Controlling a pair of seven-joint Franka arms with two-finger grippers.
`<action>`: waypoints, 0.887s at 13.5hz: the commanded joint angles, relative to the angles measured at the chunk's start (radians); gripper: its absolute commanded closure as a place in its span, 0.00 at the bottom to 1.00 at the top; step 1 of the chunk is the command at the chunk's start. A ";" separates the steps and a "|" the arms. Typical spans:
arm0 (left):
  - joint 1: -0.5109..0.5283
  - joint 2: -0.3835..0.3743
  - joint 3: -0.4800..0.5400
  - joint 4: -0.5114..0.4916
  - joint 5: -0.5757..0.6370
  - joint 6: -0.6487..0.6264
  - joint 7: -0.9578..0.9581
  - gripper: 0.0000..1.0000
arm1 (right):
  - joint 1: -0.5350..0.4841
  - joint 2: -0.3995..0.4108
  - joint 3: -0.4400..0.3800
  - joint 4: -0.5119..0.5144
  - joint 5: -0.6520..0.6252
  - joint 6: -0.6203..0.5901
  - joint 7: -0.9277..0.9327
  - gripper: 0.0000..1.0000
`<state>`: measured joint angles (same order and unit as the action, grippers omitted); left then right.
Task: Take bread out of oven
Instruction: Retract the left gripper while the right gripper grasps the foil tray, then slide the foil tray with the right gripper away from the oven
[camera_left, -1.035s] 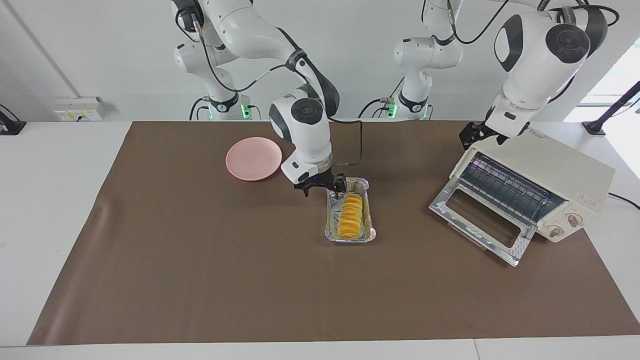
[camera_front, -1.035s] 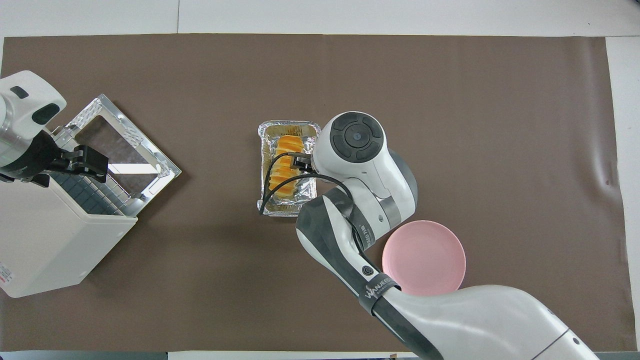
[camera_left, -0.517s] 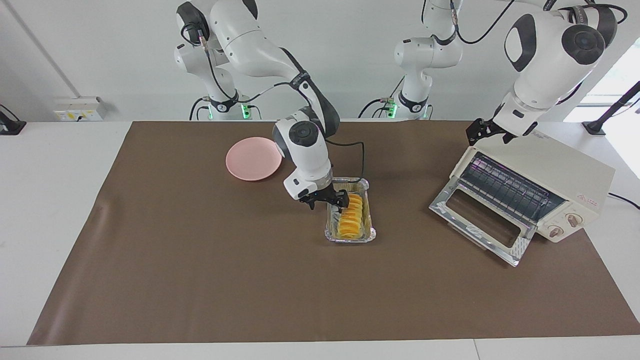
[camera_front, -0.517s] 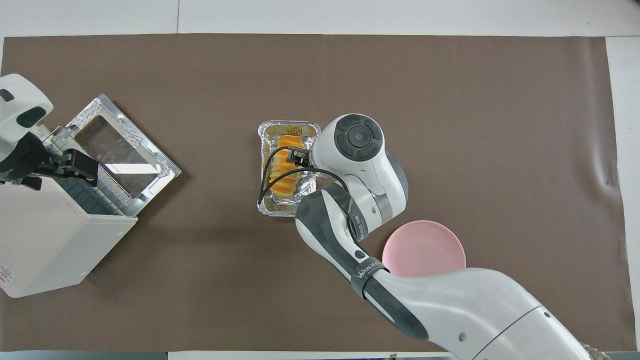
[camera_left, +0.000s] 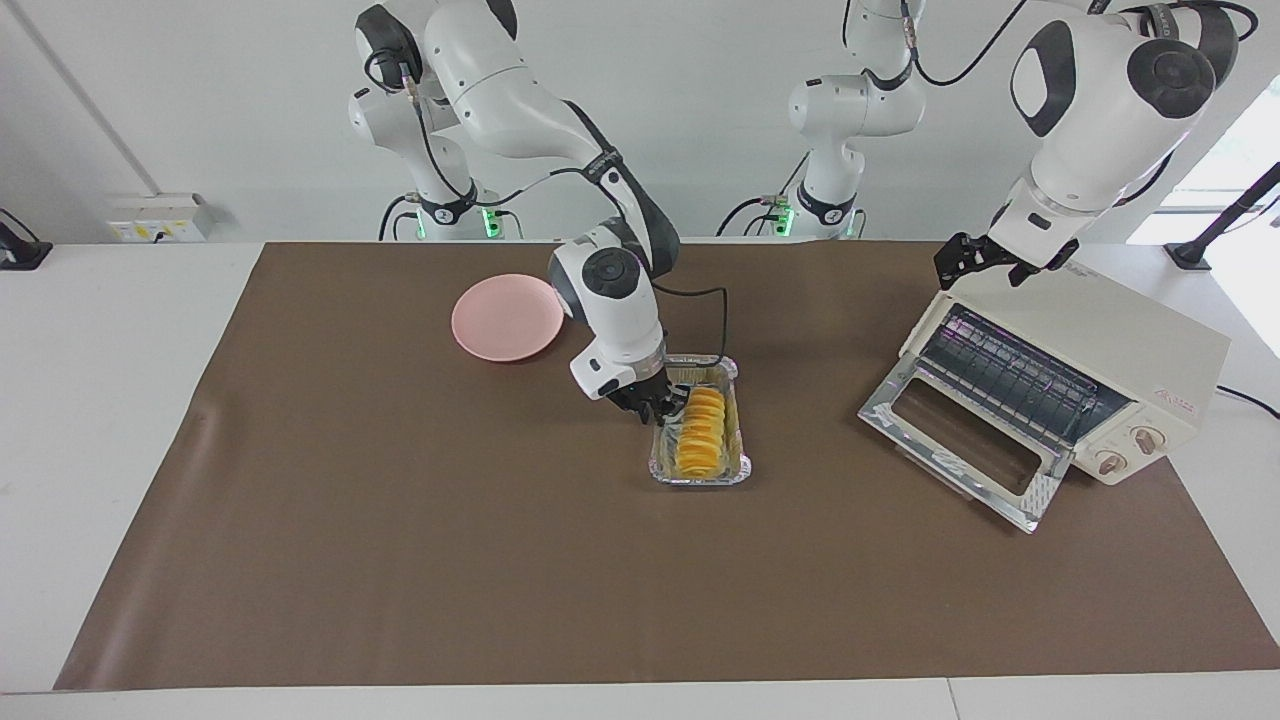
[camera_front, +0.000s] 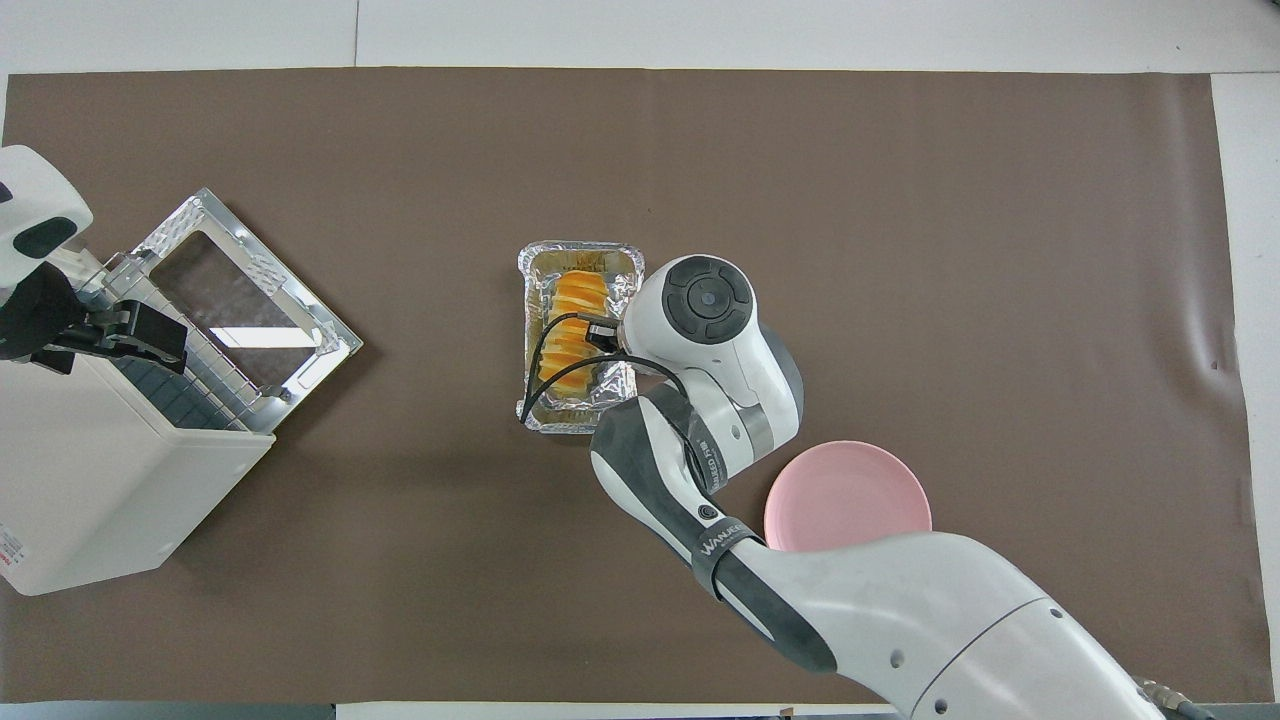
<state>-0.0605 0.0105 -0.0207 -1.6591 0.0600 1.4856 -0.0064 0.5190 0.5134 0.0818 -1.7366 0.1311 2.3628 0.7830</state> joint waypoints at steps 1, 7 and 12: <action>0.047 0.015 -0.045 0.030 -0.016 -0.012 0.017 0.00 | -0.005 -0.013 0.000 0.009 0.012 0.004 0.018 1.00; 0.056 0.003 -0.045 0.012 -0.016 -0.008 0.011 0.00 | -0.184 -0.064 -0.007 0.065 0.011 -0.155 -0.342 1.00; 0.056 0.003 -0.044 0.012 -0.016 -0.010 0.008 0.00 | -0.427 -0.104 -0.004 0.023 0.034 -0.258 -0.720 1.00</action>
<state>-0.0222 0.0156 -0.0523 -1.6510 0.0598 1.4849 -0.0046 0.1724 0.4357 0.0593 -1.6709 0.1334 2.1248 0.1677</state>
